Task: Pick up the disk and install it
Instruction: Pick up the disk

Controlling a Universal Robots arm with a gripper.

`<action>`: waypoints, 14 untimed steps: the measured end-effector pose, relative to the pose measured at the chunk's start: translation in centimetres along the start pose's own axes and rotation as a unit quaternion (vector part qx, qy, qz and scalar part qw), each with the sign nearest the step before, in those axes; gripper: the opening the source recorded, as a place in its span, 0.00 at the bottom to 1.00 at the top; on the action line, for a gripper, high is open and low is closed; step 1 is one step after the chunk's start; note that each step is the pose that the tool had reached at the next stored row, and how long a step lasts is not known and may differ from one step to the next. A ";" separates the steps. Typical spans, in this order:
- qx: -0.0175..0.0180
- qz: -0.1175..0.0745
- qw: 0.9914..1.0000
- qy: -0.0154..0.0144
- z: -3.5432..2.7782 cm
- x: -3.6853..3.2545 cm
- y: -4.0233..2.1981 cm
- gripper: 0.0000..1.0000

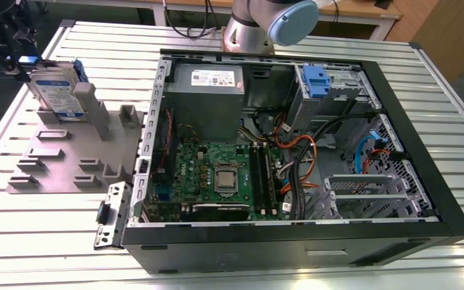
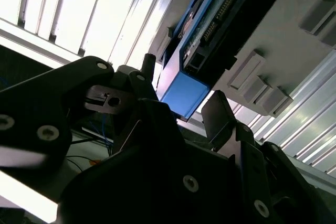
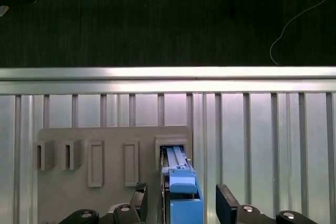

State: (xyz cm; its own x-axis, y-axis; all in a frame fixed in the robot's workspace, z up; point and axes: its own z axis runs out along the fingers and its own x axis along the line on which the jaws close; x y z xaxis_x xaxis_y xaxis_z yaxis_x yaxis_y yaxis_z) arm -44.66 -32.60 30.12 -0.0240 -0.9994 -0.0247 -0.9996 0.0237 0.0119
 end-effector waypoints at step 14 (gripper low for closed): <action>0.010 0.000 1.000 0.000 0.05 0.00 0.05 0.62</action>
State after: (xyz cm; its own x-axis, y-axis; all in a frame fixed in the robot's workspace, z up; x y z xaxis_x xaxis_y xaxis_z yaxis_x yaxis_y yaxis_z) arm -44.71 -32.60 30.08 -0.0234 -0.9994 -0.0251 -0.9997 0.0236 -0.0081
